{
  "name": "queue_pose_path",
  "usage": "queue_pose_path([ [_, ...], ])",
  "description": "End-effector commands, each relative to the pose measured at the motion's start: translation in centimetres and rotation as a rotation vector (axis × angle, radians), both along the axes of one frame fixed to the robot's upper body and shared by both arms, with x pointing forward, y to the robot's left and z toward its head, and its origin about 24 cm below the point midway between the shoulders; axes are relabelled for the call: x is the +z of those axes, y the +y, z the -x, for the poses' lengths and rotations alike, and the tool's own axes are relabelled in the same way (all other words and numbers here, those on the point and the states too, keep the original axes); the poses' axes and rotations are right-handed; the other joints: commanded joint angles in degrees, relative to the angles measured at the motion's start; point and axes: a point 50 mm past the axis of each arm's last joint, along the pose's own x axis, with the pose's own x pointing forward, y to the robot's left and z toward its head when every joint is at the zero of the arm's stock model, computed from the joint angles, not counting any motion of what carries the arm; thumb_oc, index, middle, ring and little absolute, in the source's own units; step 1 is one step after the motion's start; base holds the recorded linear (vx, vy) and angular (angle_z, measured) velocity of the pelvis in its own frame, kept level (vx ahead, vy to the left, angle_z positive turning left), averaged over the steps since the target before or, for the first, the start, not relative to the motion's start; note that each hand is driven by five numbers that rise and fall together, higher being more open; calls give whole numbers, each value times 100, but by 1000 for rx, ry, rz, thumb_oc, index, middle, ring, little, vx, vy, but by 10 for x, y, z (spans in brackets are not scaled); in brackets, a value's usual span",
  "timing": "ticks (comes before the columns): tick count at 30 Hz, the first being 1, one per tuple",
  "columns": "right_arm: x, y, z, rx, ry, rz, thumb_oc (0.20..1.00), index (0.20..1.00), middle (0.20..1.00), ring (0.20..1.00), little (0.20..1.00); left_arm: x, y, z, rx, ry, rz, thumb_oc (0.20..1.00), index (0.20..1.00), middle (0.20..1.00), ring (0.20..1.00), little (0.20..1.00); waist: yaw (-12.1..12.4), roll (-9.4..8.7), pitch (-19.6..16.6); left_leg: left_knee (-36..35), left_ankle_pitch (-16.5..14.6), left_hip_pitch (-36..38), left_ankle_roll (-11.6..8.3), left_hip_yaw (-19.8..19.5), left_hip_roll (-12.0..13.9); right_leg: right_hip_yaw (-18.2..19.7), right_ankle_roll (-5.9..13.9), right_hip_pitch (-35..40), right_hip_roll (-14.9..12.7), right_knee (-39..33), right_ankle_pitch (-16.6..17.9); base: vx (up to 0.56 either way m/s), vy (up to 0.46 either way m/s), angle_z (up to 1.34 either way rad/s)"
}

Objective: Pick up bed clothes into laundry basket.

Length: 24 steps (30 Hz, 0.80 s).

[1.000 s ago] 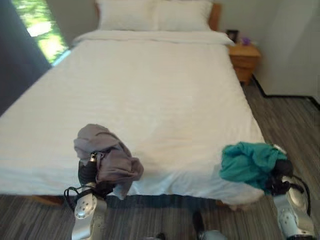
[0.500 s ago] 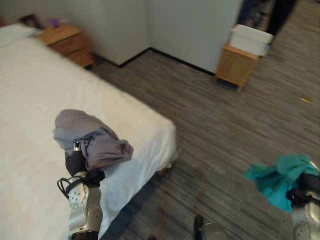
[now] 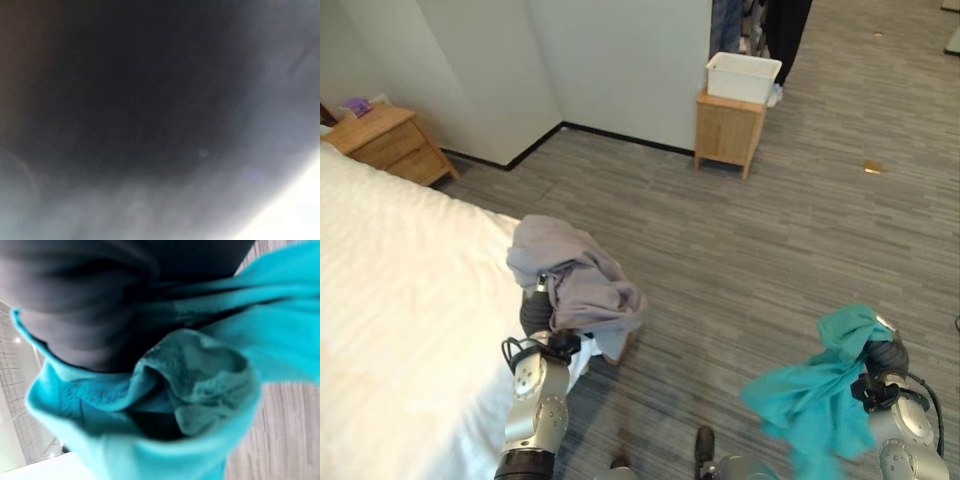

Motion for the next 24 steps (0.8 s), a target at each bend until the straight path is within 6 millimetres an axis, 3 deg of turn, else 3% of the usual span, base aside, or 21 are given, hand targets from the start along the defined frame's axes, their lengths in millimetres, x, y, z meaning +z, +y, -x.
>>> queue_pose_path([
  [1, 26, -3, -11, 9, -139, 42, 200, 200, 200, 200, 200, 21, 24, 6, 45, -85, -119, 200, 200, 200, 200, 200, 4, 128, -369, -564, 821, 66, 111, -33, -71, 83, 521, 654, -295, -96, -121, 120, 113, -49],
  [7, 20, -1, -10, 25, -115, 26, 200, 200, 200, 200, 200, 28, 46, 16, 132, -98, -164, 200, 200, 200, 200, 200, 66, 216, -412, -729, 750, 221, 188, -162, -163, 70, 551, 704, -365, -133, -166, 100, 75, 15],
  [13, 31, 7, -22, 57, -163, 31, 200, 200, 200, 200, 200, 22, 60, 25, 208, -53, -177, 200, 200, 200, 200, 200, 161, 231, -417, -791, 668, 259, 255, -127, -205, 70, 605, 696, -420, -106, -201, 90, 56, 10],
  [17, 31, 13, -25, 71, -169, 15, 200, 200, 200, 200, 200, 26, 63, 23, 225, -60, -173, 200, 200, 200, 200, 200, 186, 295, -281, -796, 535, 309, 389, 2, -148, 54, 731, 123, -435, 1125, -348, 41, 40, -14],
  [18, 30, 15, -25, 78, -166, 12, 200, 200, 200, 200, 200, 29, 63, 21, 219, -68, -204, 200, 200, 200, 200, 200, 97, 342, -137, -859, 500, 394, 397, 42, -126, 55, 985, -491, -488, 1725, 51, 85, -2, -43],
  [20, 29, 16, -25, 75, -165, 6, 200, 200, 200, 200, 200, 32, 65, 19, 218, -76, -218, 200, 200, 200, 200, 200, 11, 384, -71, -888, 446, 467, 349, 115, -94, -75, 994, -773, -615, 1573, 198, 171, -47, -41],
  [21, 29, 17, -23, 73, -171, -4, 200, 200, 200, 200, 200, 35, 65, 18, 210, -91, -206, 200, 200, 200, 200, 200, -80, 434, -59, -888, 366, 594, 264, 153, -36, -292, 923, -896, -785, 1163, 290, 309, -135, -24],
  [24, 26, 12, -19, 30, -170, -11, 200, 200, 200, 200, 200, 43, 59, 6, 178, -135, -193, 200, 200, 200, 200, 200, -354, 460, 19, -888, 160, 895, 93, 23, 105, 58, 975, -1277, -982, 641, 589, 453, -206, -11],
])
